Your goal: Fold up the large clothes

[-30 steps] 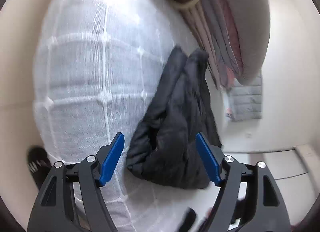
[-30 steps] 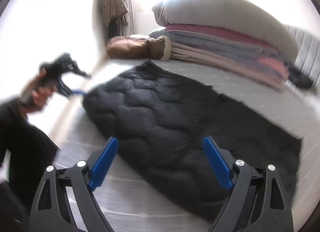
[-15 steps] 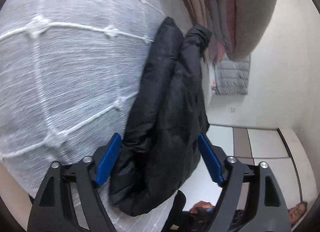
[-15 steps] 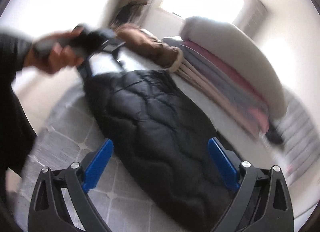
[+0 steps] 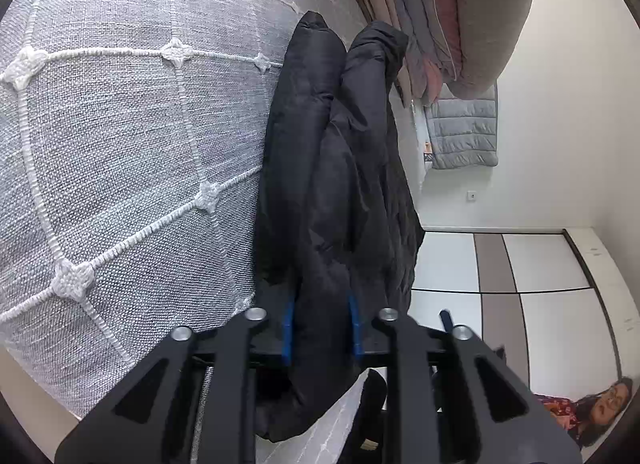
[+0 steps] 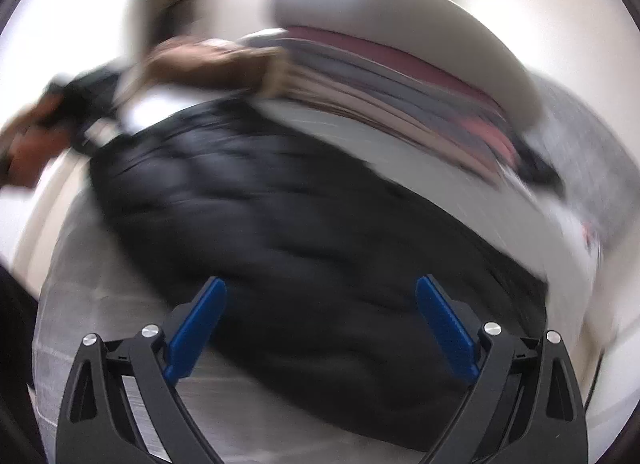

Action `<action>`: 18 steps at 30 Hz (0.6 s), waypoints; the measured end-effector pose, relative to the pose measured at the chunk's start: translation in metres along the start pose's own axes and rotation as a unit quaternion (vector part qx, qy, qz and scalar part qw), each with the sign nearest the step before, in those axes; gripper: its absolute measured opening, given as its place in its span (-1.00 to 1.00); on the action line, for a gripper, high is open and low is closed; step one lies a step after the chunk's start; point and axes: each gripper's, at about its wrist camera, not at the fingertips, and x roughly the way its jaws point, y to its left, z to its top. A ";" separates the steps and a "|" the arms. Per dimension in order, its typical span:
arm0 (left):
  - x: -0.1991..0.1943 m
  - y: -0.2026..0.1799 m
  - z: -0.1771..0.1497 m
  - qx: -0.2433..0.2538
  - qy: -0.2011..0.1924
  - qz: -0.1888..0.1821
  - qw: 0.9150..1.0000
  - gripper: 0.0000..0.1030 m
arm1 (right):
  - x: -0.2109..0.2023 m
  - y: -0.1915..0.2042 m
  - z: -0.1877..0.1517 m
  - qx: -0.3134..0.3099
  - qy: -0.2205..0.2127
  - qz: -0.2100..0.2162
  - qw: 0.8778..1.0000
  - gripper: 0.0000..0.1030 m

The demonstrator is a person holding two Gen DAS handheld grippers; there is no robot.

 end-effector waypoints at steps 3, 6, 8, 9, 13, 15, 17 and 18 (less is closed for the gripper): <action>0.000 -0.009 -0.004 0.015 -0.014 0.007 1.000 -0.79 | 0.008 -0.072 -0.010 0.090 0.032 -0.032 0.995 0.80; -0.002 -0.027 -0.008 0.037 -0.030 0.017 0.999 -0.84 | 0.023 -0.141 -0.030 0.181 0.076 -0.051 0.979 0.80; -0.004 -0.041 -0.012 0.053 -0.041 0.021 0.998 -0.85 | 0.031 -0.171 -0.044 0.225 0.095 -0.053 0.968 0.80; -0.004 -0.051 -0.014 0.062 -0.046 0.022 0.997 -0.86 | 0.037 -0.187 -0.052 0.252 0.104 -0.044 0.961 0.80; -0.002 -0.091 -0.021 0.094 -0.059 0.022 0.994 -0.86 | 0.048 -0.208 -0.068 0.284 0.138 -0.039 0.948 0.80; -0.005 -0.112 -0.023 0.116 -0.063 0.024 0.991 -0.86 | 0.053 -0.202 -0.068 0.259 0.157 -0.044 0.952 0.80; -0.003 -0.138 -0.029 0.136 -0.064 0.020 0.989 -0.86 | 0.058 -0.198 -0.069 0.254 0.163 -0.042 0.953 0.80; -0.001 -0.153 -0.031 0.147 -0.063 0.017 0.987 -0.86 | 0.062 -0.198 -0.070 0.257 0.165 -0.036 0.952 0.80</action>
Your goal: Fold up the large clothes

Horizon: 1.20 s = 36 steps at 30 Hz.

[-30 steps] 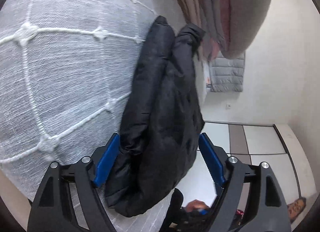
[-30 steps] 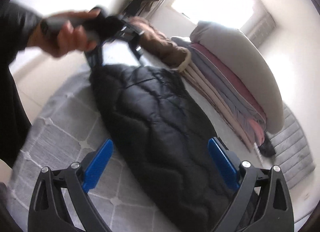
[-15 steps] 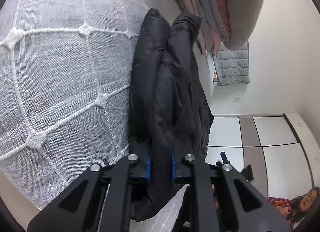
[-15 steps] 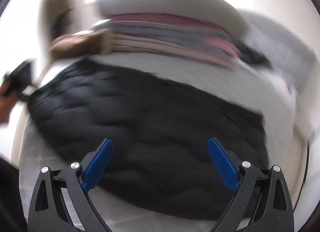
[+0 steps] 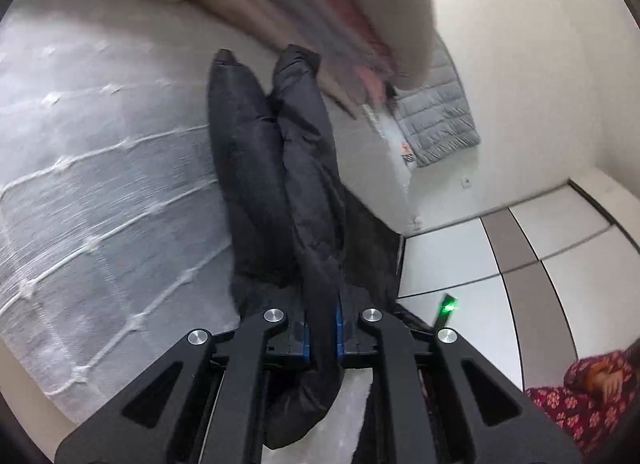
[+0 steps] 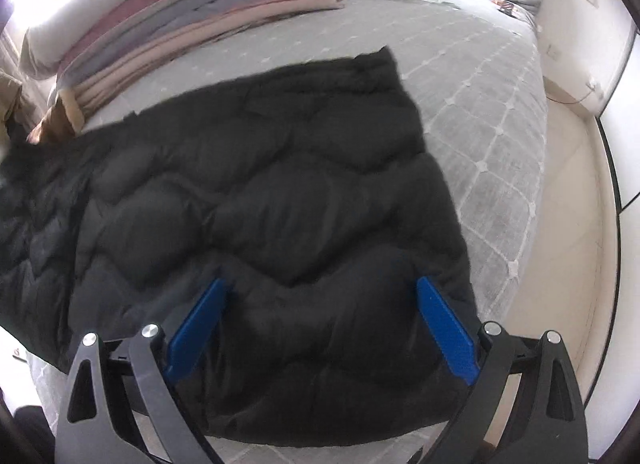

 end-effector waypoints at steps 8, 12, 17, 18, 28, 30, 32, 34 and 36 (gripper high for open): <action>0.049 -0.124 0.003 0.079 0.027 -0.042 0.996 -0.86 | 0.013 -0.015 -0.003 -0.002 0.012 0.031 0.999 0.80; 0.097 -0.179 -0.003 0.102 0.052 -0.068 0.991 -0.86 | 0.009 -0.023 -0.009 0.000 0.011 0.058 0.998 0.81; 0.173 -0.227 -0.020 0.116 0.100 -0.095 0.984 -0.86 | -0.009 -0.065 -0.019 0.071 -0.014 0.166 0.983 0.81; 0.189 -0.233 -0.026 0.117 0.111 -0.098 0.982 -0.86 | -0.012 -0.082 -0.021 0.107 -0.022 0.201 0.974 0.81; 0.313 -0.237 -0.078 0.096 0.198 -0.115 0.969 -0.86 | 0.001 -0.163 -0.032 0.246 -0.028 0.418 0.874 0.81; 0.327 -0.238 -0.087 0.097 0.206 -0.109 0.968 -0.86 | 0.011 -0.178 -0.036 0.274 -0.023 0.464 0.842 0.81; 0.340 -0.240 -0.095 0.102 0.211 -0.099 0.967 -0.86 | 0.018 -0.183 -0.036 0.284 -0.014 0.482 0.829 0.81; 0.349 -0.242 -0.101 0.113 0.212 -0.084 0.967 -0.86 | 0.023 -0.188 -0.036 0.287 -0.009 0.499 0.817 0.81; 0.356 -0.245 -0.105 0.118 0.212 -0.075 0.967 -0.86 | 0.025 -0.193 -0.038 0.297 -0.002 0.514 0.805 0.81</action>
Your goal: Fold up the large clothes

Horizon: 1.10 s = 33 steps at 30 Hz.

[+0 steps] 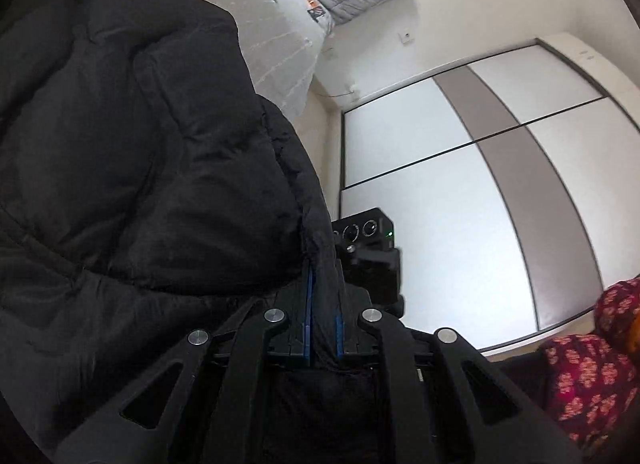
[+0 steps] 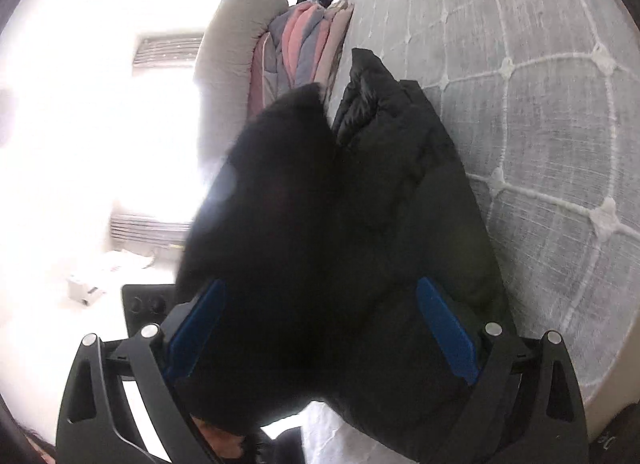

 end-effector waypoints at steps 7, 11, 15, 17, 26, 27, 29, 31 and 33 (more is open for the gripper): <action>0.040 -0.001 0.017 0.002 0.016 0.022 1.000 -0.86 | -0.015 -0.007 0.016 0.013 0.002 0.022 1.000 0.81; 0.069 0.007 0.014 0.006 0.038 0.050 0.998 -0.86 | -0.044 0.011 0.022 -0.015 -0.045 0.032 0.998 0.81; 0.089 0.010 0.012 0.013 0.042 0.076 0.996 -0.83 | -0.035 0.044 0.028 -0.059 -0.016 0.051 0.997 0.81; 0.096 0.006 0.012 0.020 0.041 0.088 0.995 -0.82 | -0.013 0.066 0.032 -0.086 0.035 0.063 0.994 0.81; 0.094 -0.030 0.009 0.092 0.032 0.153 0.983 -0.63 | 0.040 0.068 0.035 -0.101 0.123 0.020 0.987 0.81; 0.090 -0.036 0.008 0.100 0.029 0.153 0.983 -0.59 | 0.039 0.062 0.036 -0.095 0.120 0.014 0.988 0.81; 0.078 -0.048 0.005 0.114 0.017 0.149 0.982 -0.58 | 0.040 0.054 0.040 -0.088 0.116 0.009 0.989 0.81; 0.056 -0.062 0.003 0.123 -0.003 0.136 0.983 -0.51 | 0.041 0.048 0.041 -0.086 0.115 0.004 0.990 0.81; 0.033 -0.069 0.005 0.131 -0.027 0.140 0.981 -0.33 | 0.044 0.045 0.045 -0.085 0.111 0.004 0.990 0.81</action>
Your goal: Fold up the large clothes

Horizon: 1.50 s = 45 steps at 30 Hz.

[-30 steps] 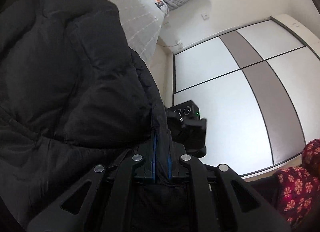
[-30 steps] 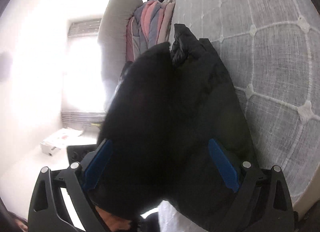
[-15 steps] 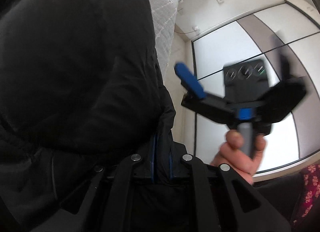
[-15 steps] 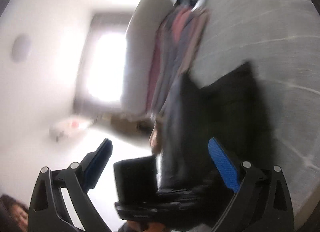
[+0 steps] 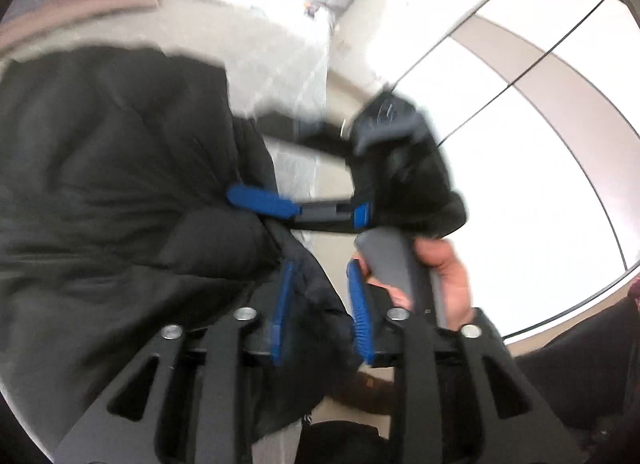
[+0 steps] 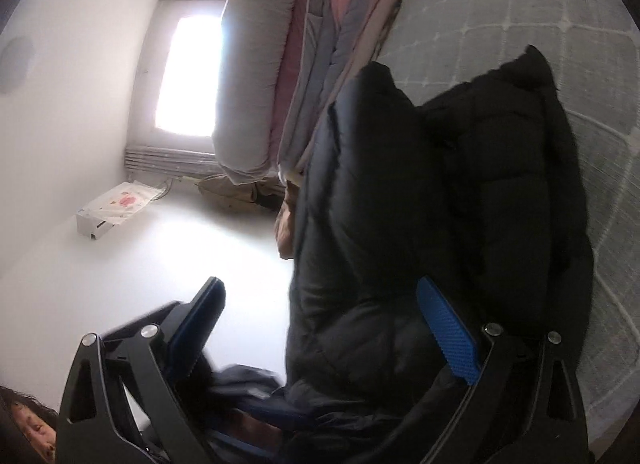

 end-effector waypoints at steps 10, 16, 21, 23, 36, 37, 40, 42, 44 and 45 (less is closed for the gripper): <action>-0.009 0.057 0.007 -0.035 0.009 0.072 0.997 -0.19 | -0.031 0.033 -0.052 -0.046 -0.003 0.089 0.995 0.81; 0.019 0.065 0.011 -0.034 0.037 0.079 0.996 -0.19 | -0.016 0.003 -0.068 -0.035 0.024 -0.061 0.997 0.82; -0.038 0.068 0.017 -0.030 -0.025 0.073 0.997 -0.19 | -0.048 0.034 -0.065 -0.085 -0.050 -0.090 0.991 0.82; -0.070 0.081 0.021 -0.041 -0.060 0.092 0.993 -0.19 | -0.056 0.051 -0.055 -0.118 -0.076 -0.169 0.976 0.82; -0.084 0.273 -0.018 -0.297 -0.060 0.045 0.952 -0.18 | -0.013 -0.011 0.016 -0.051 0.009 -0.252 0.966 0.83; -0.078 0.282 -0.020 -0.310 -0.060 0.034 0.948 -0.18 | -0.008 -0.014 0.018 -0.046 0.022 -0.247 0.968 0.83; -0.062 0.286 -0.023 -0.321 -0.050 0.010 0.946 -0.18 | 0.004 -0.018 0.022 -0.049 0.048 -0.265 0.962 0.84; -0.049 0.285 -0.027 -0.320 -0.047 0.001 0.946 -0.18 | 0.012 -0.024 0.027 -0.042 0.057 -0.258 0.964 0.87; -0.043 0.283 -0.028 -0.320 -0.045 -0.010 0.946 -0.18 | 0.019 -0.034 0.030 -0.026 0.070 -0.231 0.970 0.87; -0.041 0.284 -0.029 -0.323 -0.045 -0.016 0.945 -0.18 | 0.023 -0.037 0.030 -0.027 0.074 -0.223 0.972 0.87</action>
